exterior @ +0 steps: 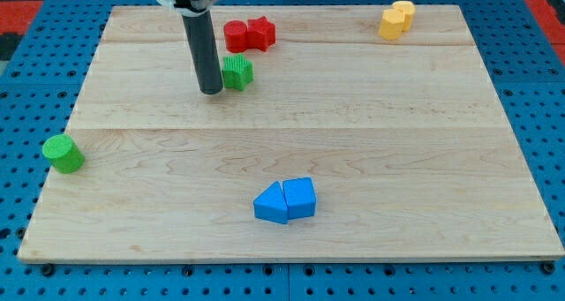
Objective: Push the green star into the red blocks
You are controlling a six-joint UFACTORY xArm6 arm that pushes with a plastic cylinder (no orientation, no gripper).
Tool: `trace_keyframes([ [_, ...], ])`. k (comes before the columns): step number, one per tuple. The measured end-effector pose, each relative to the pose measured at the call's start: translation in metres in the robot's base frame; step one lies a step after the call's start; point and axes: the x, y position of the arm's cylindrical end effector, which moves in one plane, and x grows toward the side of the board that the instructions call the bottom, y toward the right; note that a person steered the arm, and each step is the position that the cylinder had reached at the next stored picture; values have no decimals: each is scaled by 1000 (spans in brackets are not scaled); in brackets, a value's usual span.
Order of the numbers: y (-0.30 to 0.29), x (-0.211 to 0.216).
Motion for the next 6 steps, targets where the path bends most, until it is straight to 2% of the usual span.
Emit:
trace_keyframes([
  [1,33,-11],
  [2,47,-42],
  [5,55,-47],
  [6,54,7],
])
